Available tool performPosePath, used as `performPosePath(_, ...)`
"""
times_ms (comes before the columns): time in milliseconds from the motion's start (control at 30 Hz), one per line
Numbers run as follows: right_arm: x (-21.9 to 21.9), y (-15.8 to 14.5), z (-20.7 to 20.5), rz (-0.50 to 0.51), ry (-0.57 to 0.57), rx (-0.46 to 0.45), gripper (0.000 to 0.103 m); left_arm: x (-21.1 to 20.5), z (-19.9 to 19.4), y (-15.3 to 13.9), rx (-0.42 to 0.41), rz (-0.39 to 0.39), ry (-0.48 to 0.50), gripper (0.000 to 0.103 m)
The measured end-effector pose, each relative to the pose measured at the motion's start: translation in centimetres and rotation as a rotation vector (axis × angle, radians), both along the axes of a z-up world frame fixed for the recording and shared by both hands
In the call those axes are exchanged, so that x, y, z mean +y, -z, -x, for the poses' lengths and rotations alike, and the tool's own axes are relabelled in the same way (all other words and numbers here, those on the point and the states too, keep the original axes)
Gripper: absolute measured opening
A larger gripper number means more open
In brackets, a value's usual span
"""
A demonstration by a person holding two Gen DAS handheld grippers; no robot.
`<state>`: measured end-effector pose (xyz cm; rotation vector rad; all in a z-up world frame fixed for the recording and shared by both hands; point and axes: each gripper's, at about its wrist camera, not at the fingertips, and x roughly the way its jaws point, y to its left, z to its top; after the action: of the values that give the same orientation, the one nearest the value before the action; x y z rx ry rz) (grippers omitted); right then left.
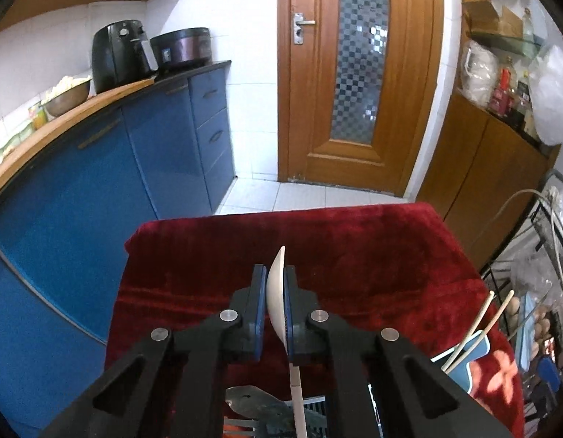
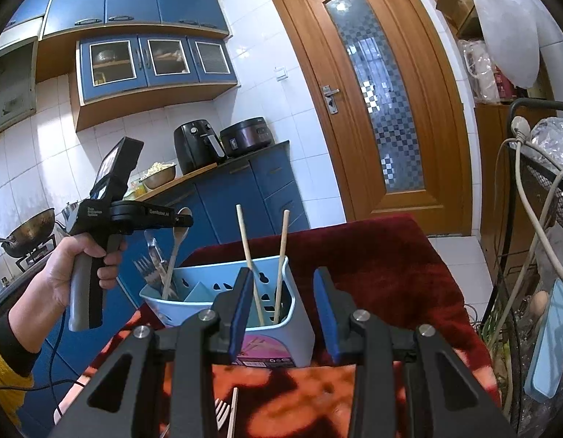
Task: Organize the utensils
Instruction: 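Withdraw both tools from the holder back over the remaining forks on the blanket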
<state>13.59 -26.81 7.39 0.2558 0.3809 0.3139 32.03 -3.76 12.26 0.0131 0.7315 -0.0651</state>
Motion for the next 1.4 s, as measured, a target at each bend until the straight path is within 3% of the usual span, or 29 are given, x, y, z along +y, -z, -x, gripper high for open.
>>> performPosePath(100,-0.1,0.0,0.1,-0.004,-0.003,-0.005,0.037,0.4,0.9,-0.5,-0.061,0.033,-0.006,0.008)
performPosePath(333,-0.3,0.5,0.2,-0.021,-0.012,-0.004,0.037,1.2,4.9,-1.3,-0.335,0.156,-0.007,0.008)
performPosePath(467,-0.2,0.8,0.5,-0.018,-0.022,0.002,0.037,1.1,6.5,-0.2,-0.424,0.145,-0.034,0.008)
performPosePath(633,-0.2,1.0,1.0,-0.015,-0.027,0.004,0.037,1.1,7.6,1.5,-0.398,0.148,-0.018,0.009)
performPosePath(867,-0.3,1.2,1.5,-0.05,-0.027,0.024,0.037,0.4,9.9,1.8,-0.374,0.125,0.053,0.028)
performPosePath(1100,0.1,0.9,2.5,-0.063,-0.026,0.036,0.037,0.6,12.6,1.1,-0.321,0.121,0.082,0.029)
performPosePath(1400,0.7,0.1,5.0,-0.068,-0.033,0.048,0.039,0.8,17.5,1.0,-0.249,0.041,0.119,0.029)
